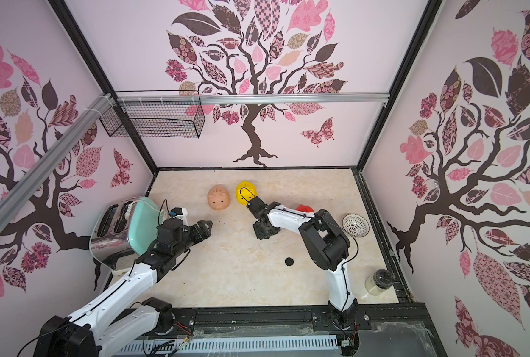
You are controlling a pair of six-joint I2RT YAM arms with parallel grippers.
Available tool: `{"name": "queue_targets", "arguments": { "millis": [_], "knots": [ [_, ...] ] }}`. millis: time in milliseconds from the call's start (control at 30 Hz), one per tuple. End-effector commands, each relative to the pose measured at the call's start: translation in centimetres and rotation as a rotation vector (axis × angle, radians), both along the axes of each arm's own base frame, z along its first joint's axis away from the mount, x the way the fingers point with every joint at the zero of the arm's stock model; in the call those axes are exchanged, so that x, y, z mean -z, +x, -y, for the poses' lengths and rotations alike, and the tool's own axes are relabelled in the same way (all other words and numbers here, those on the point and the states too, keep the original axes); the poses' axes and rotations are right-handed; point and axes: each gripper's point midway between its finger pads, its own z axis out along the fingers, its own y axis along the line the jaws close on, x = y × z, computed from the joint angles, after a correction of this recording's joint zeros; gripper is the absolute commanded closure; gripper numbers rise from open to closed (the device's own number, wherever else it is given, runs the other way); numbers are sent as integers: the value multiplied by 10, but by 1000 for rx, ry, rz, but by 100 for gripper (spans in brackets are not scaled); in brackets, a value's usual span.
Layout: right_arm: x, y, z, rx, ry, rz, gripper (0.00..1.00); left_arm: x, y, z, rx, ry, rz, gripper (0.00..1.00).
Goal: Open piggy banks
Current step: Move the lid to the center of the board, then move the piggy bank to the center of the board.
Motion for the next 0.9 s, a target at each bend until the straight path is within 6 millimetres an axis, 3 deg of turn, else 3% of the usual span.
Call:
{"name": "queue_targets", "arguments": {
  "millis": [0, 267, 433, 500, 567, 700, 767, 867],
  "knots": [
    [8, -22, 20, 19, -80, -52, 62, -5, 0, -7, -28, 19, 9, 20],
    [17, -65, 94, 199, -140, -73, 63, -6, 3, 10, 58, 38, 10, 19],
    [21, -80, 147, 367, -119, -86, 64, -6, 4, 35, 132, 74, 9, 18],
    [20, -84, 158, 388, -136, -84, 65, -5, 4, 43, 154, 78, 6, 19],
    [18, -86, 158, 383, -124, -83, 64, -4, 4, 48, 169, 77, 5, 18],
    [-1, -82, 146, 378, -22, -41, 44, -2, 6, 55, 194, 72, -1, 15],
    [-25, -75, 139, 374, 42, 17, 35, -2, 7, 58, 205, 74, -3, 12],
    [-70, -62, 132, 370, 148, 137, 35, 1, 10, 67, 229, 61, -15, 11]
  ]
}}
